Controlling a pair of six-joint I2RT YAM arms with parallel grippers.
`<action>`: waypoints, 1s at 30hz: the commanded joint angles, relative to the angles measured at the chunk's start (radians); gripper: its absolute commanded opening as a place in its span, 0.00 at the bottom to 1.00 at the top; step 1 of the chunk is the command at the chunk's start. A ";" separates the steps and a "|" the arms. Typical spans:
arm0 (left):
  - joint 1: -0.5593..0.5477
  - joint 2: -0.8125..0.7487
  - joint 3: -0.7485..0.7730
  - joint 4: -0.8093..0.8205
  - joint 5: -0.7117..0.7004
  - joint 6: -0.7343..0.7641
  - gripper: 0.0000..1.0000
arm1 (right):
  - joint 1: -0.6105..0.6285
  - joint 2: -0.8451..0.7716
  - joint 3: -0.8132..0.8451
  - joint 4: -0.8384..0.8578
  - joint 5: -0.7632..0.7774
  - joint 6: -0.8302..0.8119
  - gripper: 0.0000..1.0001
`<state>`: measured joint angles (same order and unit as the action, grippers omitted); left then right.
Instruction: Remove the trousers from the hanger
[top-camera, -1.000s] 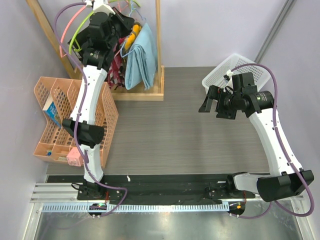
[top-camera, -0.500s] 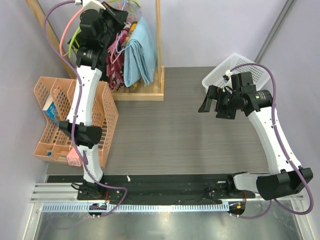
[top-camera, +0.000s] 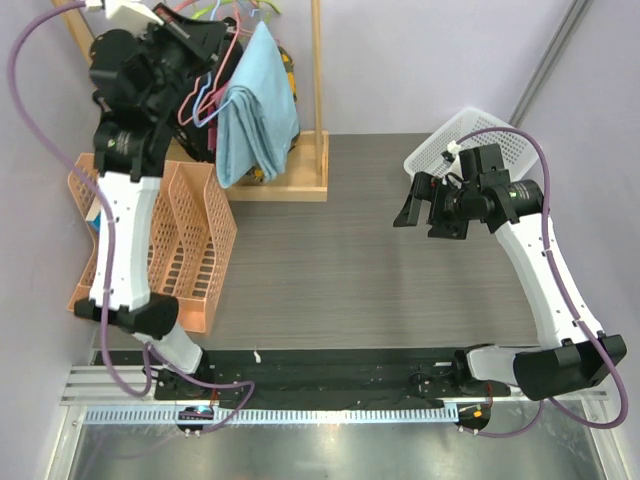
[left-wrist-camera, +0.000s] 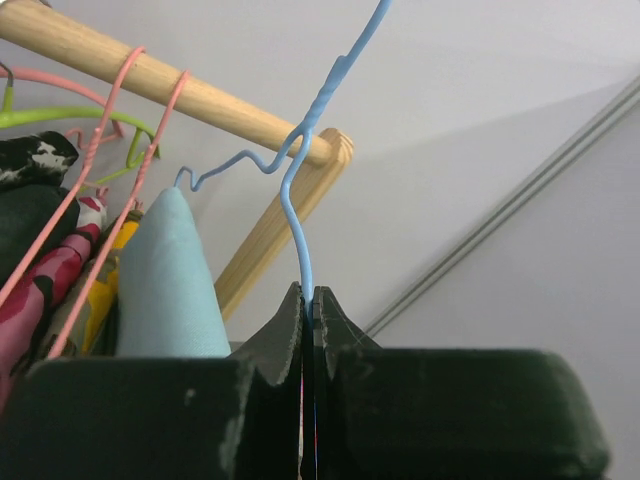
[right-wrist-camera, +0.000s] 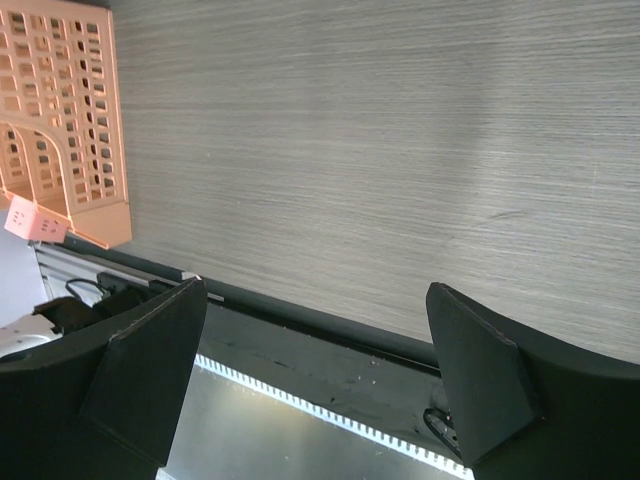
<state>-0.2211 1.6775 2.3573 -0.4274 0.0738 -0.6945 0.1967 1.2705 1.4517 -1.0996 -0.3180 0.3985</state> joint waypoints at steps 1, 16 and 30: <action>0.009 -0.200 -0.019 0.118 0.011 0.027 0.00 | 0.078 -0.011 0.079 -0.043 0.032 -0.029 0.96; 0.009 -0.507 -0.272 -0.071 0.132 -0.121 0.00 | 0.838 0.023 0.226 0.042 0.586 0.109 0.94; 0.009 -0.765 -0.648 -0.011 0.337 -0.247 0.00 | 0.816 0.332 0.869 0.127 0.439 0.450 0.89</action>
<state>-0.2138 0.9817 1.7279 -0.6655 0.3000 -0.8909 1.1282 1.5669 2.1647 -1.0328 0.2558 0.6716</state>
